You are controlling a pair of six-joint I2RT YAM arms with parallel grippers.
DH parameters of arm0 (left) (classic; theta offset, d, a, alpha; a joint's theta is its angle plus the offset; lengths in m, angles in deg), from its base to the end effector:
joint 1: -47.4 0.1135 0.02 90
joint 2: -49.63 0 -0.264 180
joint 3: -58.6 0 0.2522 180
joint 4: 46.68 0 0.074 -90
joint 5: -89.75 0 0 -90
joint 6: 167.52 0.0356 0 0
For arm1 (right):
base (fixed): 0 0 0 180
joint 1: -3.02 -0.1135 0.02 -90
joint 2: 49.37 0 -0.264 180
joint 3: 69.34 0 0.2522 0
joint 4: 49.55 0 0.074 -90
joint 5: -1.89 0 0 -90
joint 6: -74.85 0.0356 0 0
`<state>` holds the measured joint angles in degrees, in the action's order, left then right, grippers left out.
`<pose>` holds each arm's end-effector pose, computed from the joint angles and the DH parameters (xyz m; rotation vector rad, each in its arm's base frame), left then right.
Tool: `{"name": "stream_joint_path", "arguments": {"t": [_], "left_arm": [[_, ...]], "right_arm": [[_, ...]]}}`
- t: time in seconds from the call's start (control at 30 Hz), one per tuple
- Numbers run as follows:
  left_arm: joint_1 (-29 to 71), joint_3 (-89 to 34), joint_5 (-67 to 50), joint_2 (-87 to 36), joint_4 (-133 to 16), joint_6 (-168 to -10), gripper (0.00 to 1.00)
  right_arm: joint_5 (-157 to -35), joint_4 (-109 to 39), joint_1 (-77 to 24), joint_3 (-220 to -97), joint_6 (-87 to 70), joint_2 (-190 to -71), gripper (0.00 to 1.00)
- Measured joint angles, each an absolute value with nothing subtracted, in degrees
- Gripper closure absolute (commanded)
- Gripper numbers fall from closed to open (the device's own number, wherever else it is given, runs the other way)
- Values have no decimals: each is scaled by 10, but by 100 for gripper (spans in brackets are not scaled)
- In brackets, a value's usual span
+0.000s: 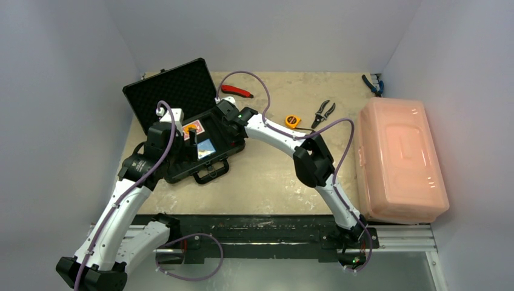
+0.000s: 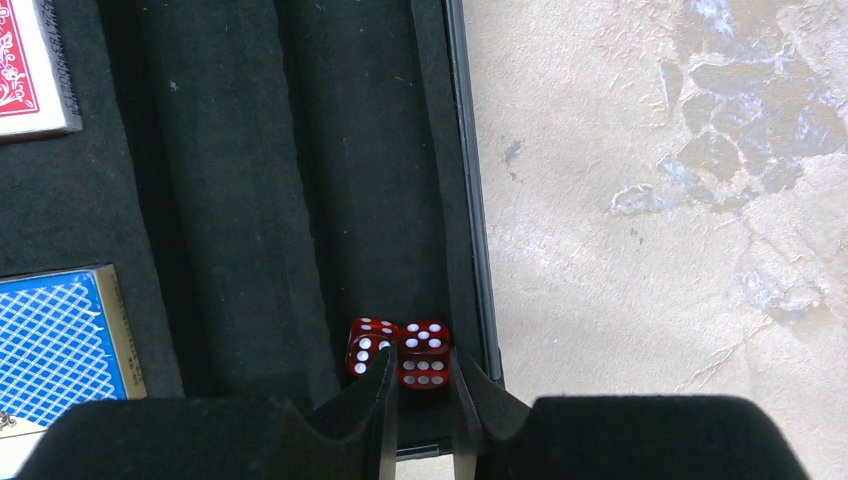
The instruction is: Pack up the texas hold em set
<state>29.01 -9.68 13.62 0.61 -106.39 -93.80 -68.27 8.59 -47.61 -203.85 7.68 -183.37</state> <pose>0.1617 -0.0448 0.3256 -0.0848 2.2510 -0.0482 0.3348 0.3890 0.2149 -0.4750 2.4451 0.0831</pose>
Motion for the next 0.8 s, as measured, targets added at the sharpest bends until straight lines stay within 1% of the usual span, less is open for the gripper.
{"name": "stream_joint_path", "arguments": {"t": [0.07, 0.1, 0.27, 0.6, 0.8], "left_arm": [[290, -97, 136, 6, -1064, -938, 12], [290, -97, 136, 6, -1064, -938, 12], [290, -97, 136, 6, -1064, -938, 12], [290, -97, 136, 6, -1064, -938, 12], [290, -97, 136, 6, -1064, -938, 12]], "right_arm": [[-683, 86, -476, -2039, 77, -1834, 100], [-683, 86, -476, -2039, 77, -1834, 98], [-683, 86, -476, -2039, 77, -1834, 83], [-683, 87, -476, -2038, 77, -1833, 68], [-687, 93, -476, -2038, 78, -1831, 56]]}}
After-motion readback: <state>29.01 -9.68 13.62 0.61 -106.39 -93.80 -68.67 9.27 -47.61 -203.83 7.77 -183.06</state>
